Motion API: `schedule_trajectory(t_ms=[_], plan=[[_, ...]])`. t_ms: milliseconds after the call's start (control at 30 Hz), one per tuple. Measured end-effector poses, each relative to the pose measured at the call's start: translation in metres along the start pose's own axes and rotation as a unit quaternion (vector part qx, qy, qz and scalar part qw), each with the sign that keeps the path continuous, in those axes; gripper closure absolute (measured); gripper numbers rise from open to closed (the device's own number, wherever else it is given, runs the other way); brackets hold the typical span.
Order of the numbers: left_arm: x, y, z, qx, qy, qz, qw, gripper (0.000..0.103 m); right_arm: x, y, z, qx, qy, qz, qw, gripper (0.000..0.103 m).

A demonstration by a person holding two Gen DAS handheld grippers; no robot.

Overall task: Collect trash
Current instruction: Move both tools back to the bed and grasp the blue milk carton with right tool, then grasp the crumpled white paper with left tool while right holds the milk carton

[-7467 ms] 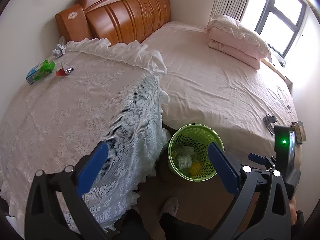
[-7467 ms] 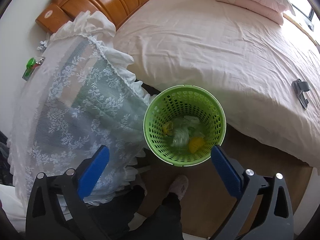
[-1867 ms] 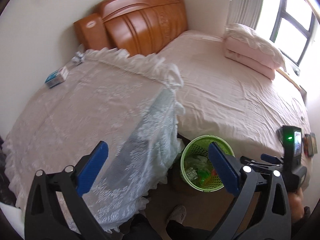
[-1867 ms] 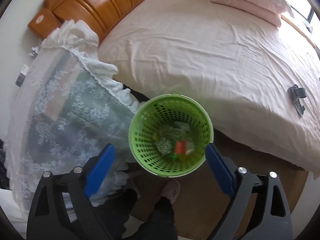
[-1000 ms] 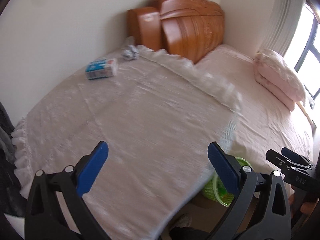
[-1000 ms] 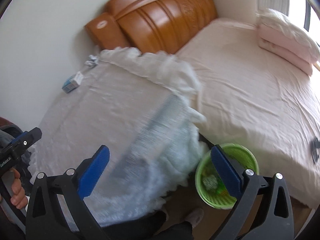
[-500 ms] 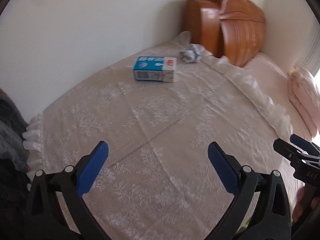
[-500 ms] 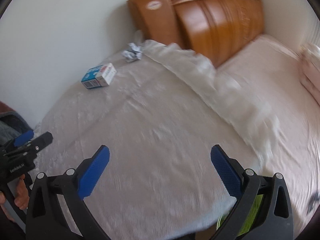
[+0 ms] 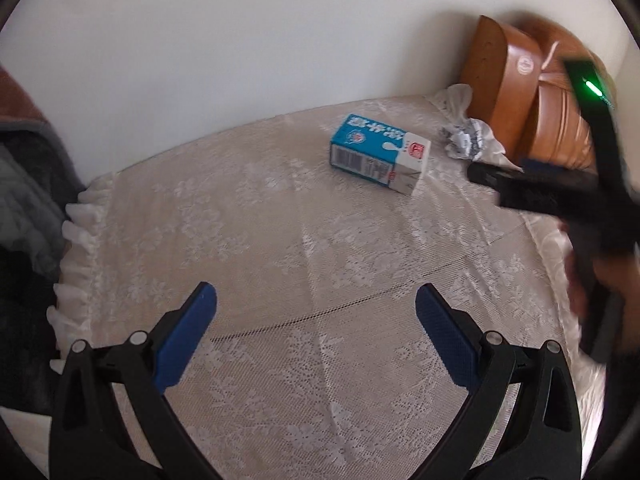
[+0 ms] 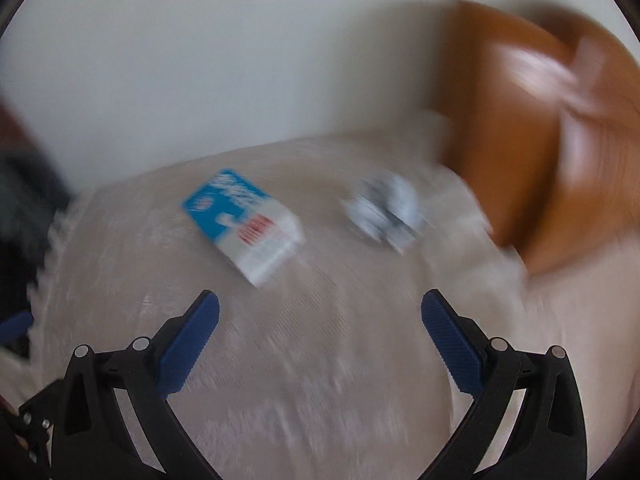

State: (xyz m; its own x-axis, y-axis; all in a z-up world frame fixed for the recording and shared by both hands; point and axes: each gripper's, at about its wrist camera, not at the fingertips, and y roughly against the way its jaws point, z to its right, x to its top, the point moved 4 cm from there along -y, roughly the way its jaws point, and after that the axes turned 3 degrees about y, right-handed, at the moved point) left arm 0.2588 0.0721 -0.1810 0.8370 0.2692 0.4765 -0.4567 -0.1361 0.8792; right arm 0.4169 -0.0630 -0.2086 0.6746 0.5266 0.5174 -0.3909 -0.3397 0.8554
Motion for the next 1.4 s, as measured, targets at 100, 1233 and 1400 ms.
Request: schedule_trajectory(t_ms=[100, 1233, 1400], plan=[[-0.004, -0.001, -0.009, 0.01, 0.014, -0.006, 0.9998, 0.008, 0.024, -0.029, -0.026, 0.009, 0.106, -0.028, 0.994, 0.003], [0.094, -0.091, 0.15, -0.112, -0.13, 0.018, 0.9851, 0.008, -0.188, 0.13, 0.074, -0.019, -0.253, 0.049, 0.966, 0.032], [0.123, -0.143, 0.197, -0.096, -0.113, 0.009, 0.989, 0.008, -0.233, 0.15, 0.079, -0.025, -0.299, 0.053, 0.952, 0.032]])
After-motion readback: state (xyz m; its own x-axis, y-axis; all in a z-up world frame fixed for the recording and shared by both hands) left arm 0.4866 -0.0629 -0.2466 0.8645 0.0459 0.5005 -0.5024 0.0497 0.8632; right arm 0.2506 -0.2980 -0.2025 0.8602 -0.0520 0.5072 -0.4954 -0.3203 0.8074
